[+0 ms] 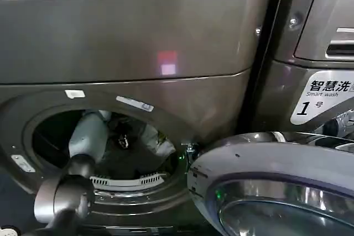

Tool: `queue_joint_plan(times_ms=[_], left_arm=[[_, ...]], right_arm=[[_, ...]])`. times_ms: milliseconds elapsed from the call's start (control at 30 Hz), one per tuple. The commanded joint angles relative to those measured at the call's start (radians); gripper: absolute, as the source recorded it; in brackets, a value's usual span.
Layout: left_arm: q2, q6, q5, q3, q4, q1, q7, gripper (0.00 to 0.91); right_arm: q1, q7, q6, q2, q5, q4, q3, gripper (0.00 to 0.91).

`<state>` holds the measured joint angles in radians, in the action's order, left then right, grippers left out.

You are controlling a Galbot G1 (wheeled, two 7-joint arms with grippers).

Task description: Grasp the clothes from the dryer.

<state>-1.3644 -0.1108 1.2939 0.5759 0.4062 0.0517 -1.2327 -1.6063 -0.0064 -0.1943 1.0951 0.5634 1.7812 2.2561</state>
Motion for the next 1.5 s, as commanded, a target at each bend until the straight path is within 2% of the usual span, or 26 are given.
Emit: queue_joint_plan(times_ms=[33, 867, 1067, 1167, 1300, 1367, 1433, 1500], left_arm=[[0.004, -0.012, -0.019, 0.001, -0.024, 0.014, -0.009, 0.0], [0.011, -0.011, -0.078, 0.001, -0.007, 0.031, 0.001, 0.0], [0.008, -0.013, -0.153, -0.002, 0.024, 0.036, 0.04, 0.0], [-0.003, 0.041, -0.292, -0.002, 0.071, 0.045, 0.129, 0.0], [-0.027, 0.116, -0.431, -0.021, 0.181, 0.077, 0.413, 0.0], [-0.041, 0.145, -0.483, -0.022, 0.231, 0.093, 0.504, 0.0], [-0.06, 0.192, -0.52, -0.025, 0.292, 0.112, 0.592, 0.0], [-0.079, 0.237, -0.592, -0.024, 0.353, 0.127, 0.707, 0.0]], right_arm=[[-0.002, 0.0, 0.001, 0.0, 0.0, -0.002, 0.0, 0.907], [0.004, 0.0, 0.003, 0.004, 0.002, 0.0, -0.014, 0.907], [0.009, -0.007, 0.002, 0.004, 0.007, 0.007, -0.021, 0.907], [0.009, -0.008, -0.005, 0.005, 0.007, 0.013, -0.026, 0.907], [0.014, -0.005, -0.003, 0.006, 0.007, 0.016, -0.034, 0.907], [0.018, -0.012, -0.037, 0.008, 0.003, 0.035, -0.03, 0.907], [0.018, 0.006, -0.059, 0.008, 0.005, 0.052, -0.033, 0.907], [0.019, 0.004, 0.012, 0.009, 0.001, 0.04, -0.048, 0.907]])
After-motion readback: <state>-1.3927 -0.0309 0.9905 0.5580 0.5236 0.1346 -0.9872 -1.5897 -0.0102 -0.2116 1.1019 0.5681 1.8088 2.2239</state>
